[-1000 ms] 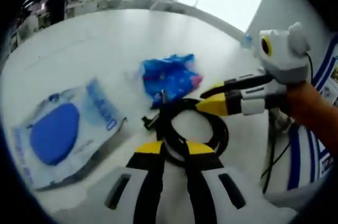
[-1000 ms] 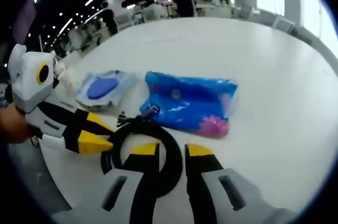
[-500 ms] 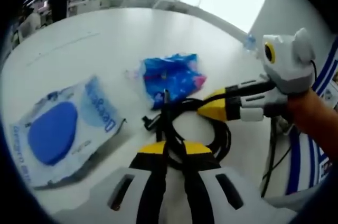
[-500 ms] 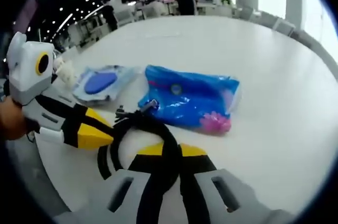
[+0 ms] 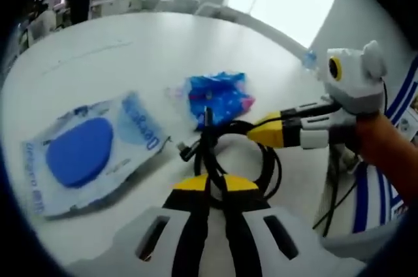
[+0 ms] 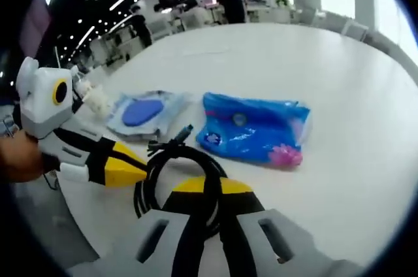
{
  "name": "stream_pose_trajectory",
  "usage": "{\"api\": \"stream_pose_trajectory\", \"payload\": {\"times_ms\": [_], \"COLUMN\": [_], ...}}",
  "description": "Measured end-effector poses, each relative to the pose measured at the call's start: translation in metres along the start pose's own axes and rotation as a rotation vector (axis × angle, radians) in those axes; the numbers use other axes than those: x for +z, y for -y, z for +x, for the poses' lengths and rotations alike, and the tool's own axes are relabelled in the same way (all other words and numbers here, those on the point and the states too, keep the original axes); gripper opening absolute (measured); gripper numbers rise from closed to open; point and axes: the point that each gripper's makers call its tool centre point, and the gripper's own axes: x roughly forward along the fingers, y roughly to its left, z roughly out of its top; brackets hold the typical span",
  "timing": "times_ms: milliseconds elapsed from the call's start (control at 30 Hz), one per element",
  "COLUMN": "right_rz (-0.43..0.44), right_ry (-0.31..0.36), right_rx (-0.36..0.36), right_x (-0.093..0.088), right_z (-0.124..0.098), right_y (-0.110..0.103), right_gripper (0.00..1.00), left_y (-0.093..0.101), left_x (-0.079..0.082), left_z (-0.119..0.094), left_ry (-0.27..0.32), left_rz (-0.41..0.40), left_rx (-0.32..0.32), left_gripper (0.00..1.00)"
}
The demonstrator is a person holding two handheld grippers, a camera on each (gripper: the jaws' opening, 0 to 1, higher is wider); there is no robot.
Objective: Arrange the tabletop items into an orderly group along one side of the table until the central work area is clear of visible clutter.
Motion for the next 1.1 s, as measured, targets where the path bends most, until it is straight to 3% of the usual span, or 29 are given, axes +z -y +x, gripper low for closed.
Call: {"api": "stream_pose_trajectory", "payload": {"times_ms": [200,467,867,1100], "right_rz": [0.055,0.084,0.090,0.050], "right_ry": [-0.009,-0.045,-0.020,0.038], "right_rx": [0.032,0.022,0.026,0.029], "right_x": [-0.004,-0.019,-0.015,-0.003], "right_z": [0.007,0.016,0.013,0.000], "right_y": [-0.011,-0.009,-0.010,-0.011], "right_gripper": [0.05,0.05,0.09,0.14], "left_y": [-0.010,-0.017,-0.017,-0.013], "left_x": [-0.002,-0.010,-0.008,-0.005], "left_z": [-0.004,0.007,0.006,-0.010], "left_ry": [-0.014,-0.050,-0.037,-0.005], "left_rz": [0.003,0.021,0.062,0.095], "left_rx": [0.015,0.033,0.031,0.027], "left_gripper": [0.04,0.05,0.07,0.10]}}
